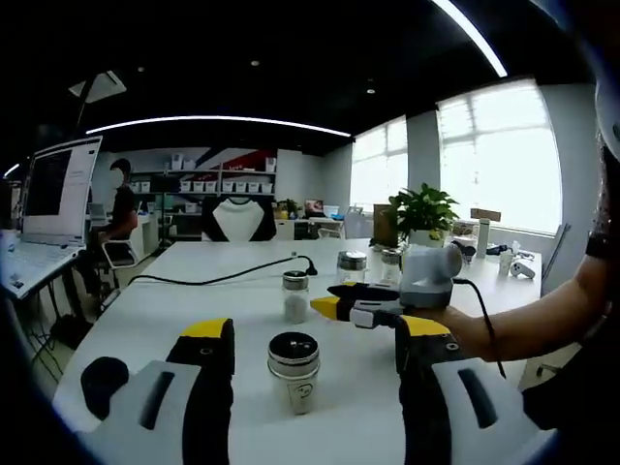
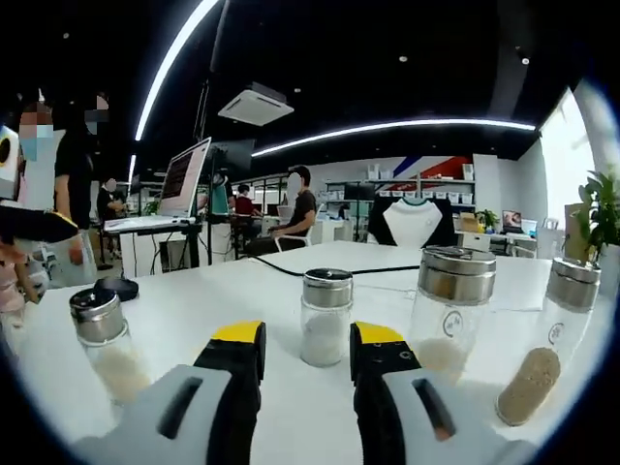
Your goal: Rotate the seasoning bottle until the label or dispensing opening points toward the visible target arrow and the bottle remains upright within the marked orientation range
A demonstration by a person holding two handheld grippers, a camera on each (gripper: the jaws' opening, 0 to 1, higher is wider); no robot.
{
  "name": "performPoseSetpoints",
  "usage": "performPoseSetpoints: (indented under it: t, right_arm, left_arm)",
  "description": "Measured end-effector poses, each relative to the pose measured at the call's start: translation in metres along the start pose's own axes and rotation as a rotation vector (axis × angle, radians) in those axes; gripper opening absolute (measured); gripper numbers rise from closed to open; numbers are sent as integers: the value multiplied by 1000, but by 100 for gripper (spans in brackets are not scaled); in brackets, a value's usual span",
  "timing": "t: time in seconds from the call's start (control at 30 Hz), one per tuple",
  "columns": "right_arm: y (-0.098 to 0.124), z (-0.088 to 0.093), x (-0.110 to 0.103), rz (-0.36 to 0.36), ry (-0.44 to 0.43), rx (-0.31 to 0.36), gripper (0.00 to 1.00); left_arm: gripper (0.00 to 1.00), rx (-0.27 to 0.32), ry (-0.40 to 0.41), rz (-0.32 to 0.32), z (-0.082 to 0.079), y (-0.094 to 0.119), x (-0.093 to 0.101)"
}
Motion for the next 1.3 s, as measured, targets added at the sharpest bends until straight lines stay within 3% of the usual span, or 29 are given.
performPoseSetpoints:
  t: [0.4,0.77,0.9,1.3]
  right_arm:
    - [-41,-3,10,35,25,12,34]
    - [-50,1,9,56,29,-5,34]
    - [-52,0,9,54,29,-2,30]
    - [-53,1,11,20,35,-27,28]
  left_arm:
    - [68,1,9,-4,-4,3,-5]
    - [66,-14,17,-9,0,7,-6]
    - [65,-15,16,-9,-2,7,-5]
    - [64,-18,-1,-18,-9,11,0]
Point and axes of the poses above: the point that each gripper's makers call its tool centre point, and the gripper's own axes: y roughly backward along the fingers, x roughly to its right, z roughly out of its underside, the point moved 2 cm from there along y, roughly backward along the fingers, and after that the axes turned 10 degrees about x, right-handed, at the moved point
